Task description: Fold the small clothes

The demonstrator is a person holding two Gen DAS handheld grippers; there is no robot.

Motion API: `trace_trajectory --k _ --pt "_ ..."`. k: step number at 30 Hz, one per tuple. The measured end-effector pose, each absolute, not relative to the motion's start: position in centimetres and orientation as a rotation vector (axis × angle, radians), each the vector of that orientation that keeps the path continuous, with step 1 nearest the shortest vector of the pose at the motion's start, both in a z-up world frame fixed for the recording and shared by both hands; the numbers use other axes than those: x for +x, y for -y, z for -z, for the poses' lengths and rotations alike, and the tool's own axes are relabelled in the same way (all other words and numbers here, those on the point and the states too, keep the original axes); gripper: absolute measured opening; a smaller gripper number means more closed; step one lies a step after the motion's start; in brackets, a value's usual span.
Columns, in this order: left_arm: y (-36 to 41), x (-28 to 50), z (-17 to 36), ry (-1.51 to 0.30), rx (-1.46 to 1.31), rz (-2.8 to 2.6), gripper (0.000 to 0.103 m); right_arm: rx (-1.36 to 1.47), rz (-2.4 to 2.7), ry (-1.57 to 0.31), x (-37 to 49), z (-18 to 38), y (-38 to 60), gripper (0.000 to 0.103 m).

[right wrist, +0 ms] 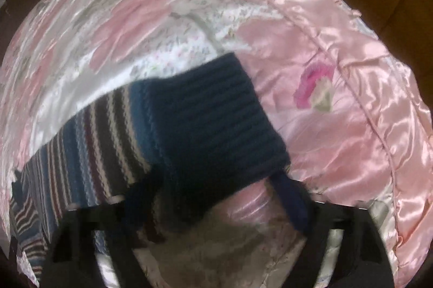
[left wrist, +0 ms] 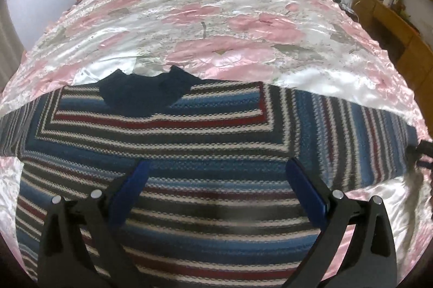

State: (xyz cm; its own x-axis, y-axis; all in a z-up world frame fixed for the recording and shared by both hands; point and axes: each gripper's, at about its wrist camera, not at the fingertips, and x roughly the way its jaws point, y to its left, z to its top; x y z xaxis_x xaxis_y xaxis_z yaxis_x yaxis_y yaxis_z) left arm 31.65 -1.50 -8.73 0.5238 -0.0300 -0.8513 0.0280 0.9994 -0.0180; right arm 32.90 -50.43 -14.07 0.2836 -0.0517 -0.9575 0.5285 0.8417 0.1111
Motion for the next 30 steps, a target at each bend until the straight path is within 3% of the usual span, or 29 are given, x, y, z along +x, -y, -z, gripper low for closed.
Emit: trace_trajectory --k 2,5,17,28,30 --pt "0.3 31.9 8.9 -1.025 0.006 0.013 0.100 0.481 0.398 -1.204 33.1 13.5 50.5 0.032" --pt "-1.9 32.2 8.9 -1.032 -0.003 -0.024 0.100 0.468 0.391 -1.179 33.4 12.5 49.6 0.012" --pt "-11.1 31.8 7.3 -1.039 -0.042 -0.139 0.100 0.114 0.200 -1.030 35.8 5.9 33.4 0.011" --pt "-14.4 31.0 8.1 -1.075 -0.053 -0.168 0.100 -0.017 -0.120 -1.122 37.5 10.6 14.4 0.009" --pt "-14.2 31.0 8.4 -1.084 -0.049 -0.157 0.100 -0.021 -0.144 -1.139 37.1 11.4 13.2 0.013"
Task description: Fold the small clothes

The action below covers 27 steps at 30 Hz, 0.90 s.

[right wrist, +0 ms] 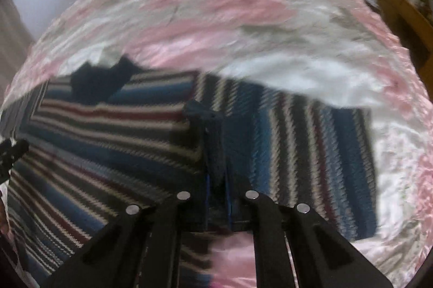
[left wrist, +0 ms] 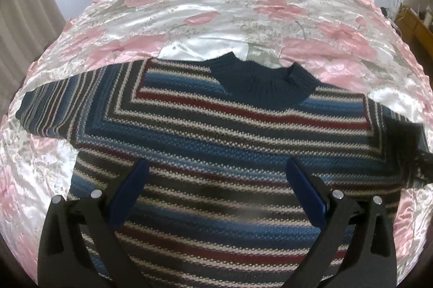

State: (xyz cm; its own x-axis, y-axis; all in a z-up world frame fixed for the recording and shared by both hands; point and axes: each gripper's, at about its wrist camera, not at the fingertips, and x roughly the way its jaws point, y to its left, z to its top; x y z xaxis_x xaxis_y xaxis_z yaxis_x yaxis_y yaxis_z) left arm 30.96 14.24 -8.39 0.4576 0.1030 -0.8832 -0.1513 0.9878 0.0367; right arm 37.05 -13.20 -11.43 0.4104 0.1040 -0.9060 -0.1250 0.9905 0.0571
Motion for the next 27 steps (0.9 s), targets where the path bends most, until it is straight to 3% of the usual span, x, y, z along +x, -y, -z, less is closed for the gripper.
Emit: trace_trajectory --k 2,3,10,16,23,24,26,27 --pt "-13.6 30.9 8.8 -1.094 -0.044 -0.142 0.100 0.038 -0.202 -1.153 36.1 11.9 13.5 0.035" --pt "-13.3 30.8 9.0 -1.100 -0.045 -0.132 0.100 0.074 -0.218 -1.151 35.7 11.9 13.9 0.038" --pt "-5.7 31.5 9.4 -1.165 -0.151 0.101 0.100 0.192 -0.183 -1.107 30.6 9.5 21.0 0.043" --pt "2.5 32.9 11.0 -1.266 -0.228 0.270 0.100 0.235 -0.058 -1.192 27.6 12.2 26.9 0.045" --pt "6.8 35.2 14.5 -1.373 -0.345 0.273 0.098 0.263 -0.054 -1.180 25.4 13.6 29.2 0.044" --pt "6.8 35.3 14.9 -1.377 -0.373 0.271 0.095 0.241 -0.053 -1.175 25.2 13.6 29.0 0.044" --pt "6.9 35.5 15.6 -1.406 -0.423 0.278 0.060 0.200 -0.051 -1.169 25.2 13.8 28.1 0.045" --pt "7.0 35.6 15.8 -1.415 -0.437 0.286 0.055 0.188 -0.051 -1.167 25.1 13.8 27.9 0.045"
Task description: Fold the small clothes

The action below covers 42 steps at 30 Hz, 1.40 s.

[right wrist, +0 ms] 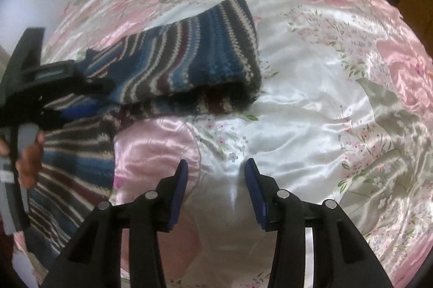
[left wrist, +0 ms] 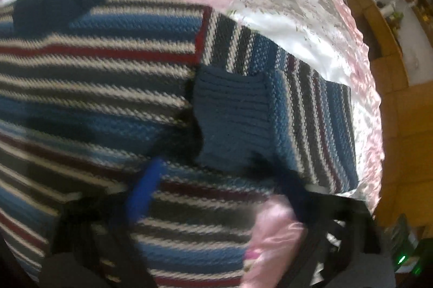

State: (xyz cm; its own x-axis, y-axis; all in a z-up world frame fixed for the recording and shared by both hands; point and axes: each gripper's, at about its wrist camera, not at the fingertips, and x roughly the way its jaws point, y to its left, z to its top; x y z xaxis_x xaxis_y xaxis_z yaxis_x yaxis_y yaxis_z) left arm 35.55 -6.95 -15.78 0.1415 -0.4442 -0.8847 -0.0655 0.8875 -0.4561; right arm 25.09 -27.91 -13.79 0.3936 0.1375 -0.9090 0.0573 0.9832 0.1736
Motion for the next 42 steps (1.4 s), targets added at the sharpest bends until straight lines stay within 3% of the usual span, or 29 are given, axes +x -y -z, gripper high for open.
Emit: trace_trajectory --k 1,4,10,18,22,26,36,37,38,42 --pt "7.2 35.6 15.8 -1.410 -0.429 0.286 0.047 0.177 -0.052 -1.166 25.0 13.9 27.8 0.046" --pt "7.1 35.5 14.9 -1.339 -0.395 0.299 0.009 0.183 -0.046 -1.164 24.9 14.0 27.8 0.046" --pt "4.0 35.2 11.1 -1.171 -0.437 0.327 0.008 0.227 -0.035 -1.161 25.0 13.8 27.6 0.046" --pt "-6.4 36.4 7.4 -1.015 -0.342 0.161 0.008 0.227 -0.074 -1.164 25.6 13.3 25.3 0.047" --pt "-12.7 37.0 7.9 -1.012 -0.331 0.048 0.008 0.261 -0.120 -1.160 26.6 13.0 23.5 0.047" --pt "-17.4 37.4 9.0 -1.027 -0.342 -0.019 0.008 0.289 -0.139 -1.149 28.2 12.3 21.9 0.055" --pt "-19.2 36.7 13.0 -1.092 -0.278 -0.036 0.009 0.409 -0.148 -1.260 34.7 14.6 19.3 0.059" --pt "-19.3 36.7 13.3 -1.095 -0.279 -0.039 0.009 0.423 -0.149 -1.274 35.1 15.1 19.3 0.050" --pt "-19.6 36.6 13.5 -1.097 -0.286 -0.040 0.009 0.448 -0.164 -1.284 35.3 15.5 19.2 0.032" --pt "-19.7 36.2 13.6 -1.094 -0.273 -0.039 0.013 0.408 -0.162 -1.278 34.7 15.6 18.9 0.028"
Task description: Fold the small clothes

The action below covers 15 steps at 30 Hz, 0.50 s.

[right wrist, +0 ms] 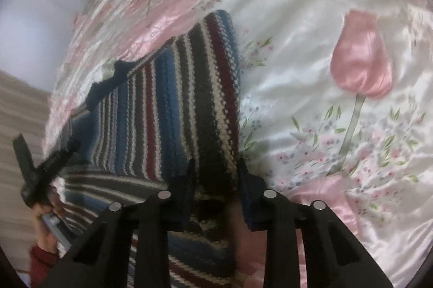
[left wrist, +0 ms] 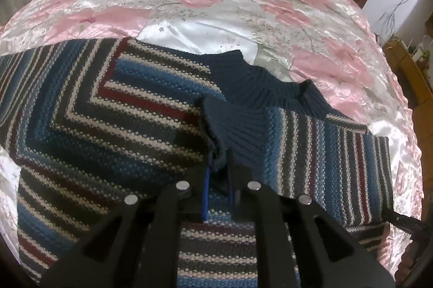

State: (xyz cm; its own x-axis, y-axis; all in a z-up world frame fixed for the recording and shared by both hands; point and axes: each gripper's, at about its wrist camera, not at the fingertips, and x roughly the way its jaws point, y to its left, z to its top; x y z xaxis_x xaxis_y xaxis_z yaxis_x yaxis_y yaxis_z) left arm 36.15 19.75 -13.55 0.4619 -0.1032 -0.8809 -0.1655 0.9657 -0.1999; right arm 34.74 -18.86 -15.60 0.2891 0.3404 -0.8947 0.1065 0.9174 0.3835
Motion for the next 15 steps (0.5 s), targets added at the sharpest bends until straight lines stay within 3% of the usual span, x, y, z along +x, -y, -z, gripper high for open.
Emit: trace_trajectory --k 7,9,10,13,15 --pt "-20.5 35.7 16.4 -1.153 -0.266 -0.070 0.023 0.390 -0.102 -1.317 34.8 17.4 18.8 0.028" --pt "-20.6 35.2 16.0 -1.142 -0.247 -0.083 0.032 0.379 -0.102 -1.313 34.6 17.0 18.6 0.032" --pt "-21.0 34.7 15.5 -1.141 -0.255 -0.093 0.043 0.389 -0.098 -1.304 34.4 16.6 18.6 0.040" --pt "-22.9 33.2 13.9 -1.126 -0.295 -0.096 0.066 0.367 -0.069 -1.261 32.8 14.8 18.7 0.045" --pt "-24.2 32.1 12.8 -1.109 -0.281 -0.105 0.071 0.324 -0.054 -1.242 32.0 13.7 18.0 0.049"
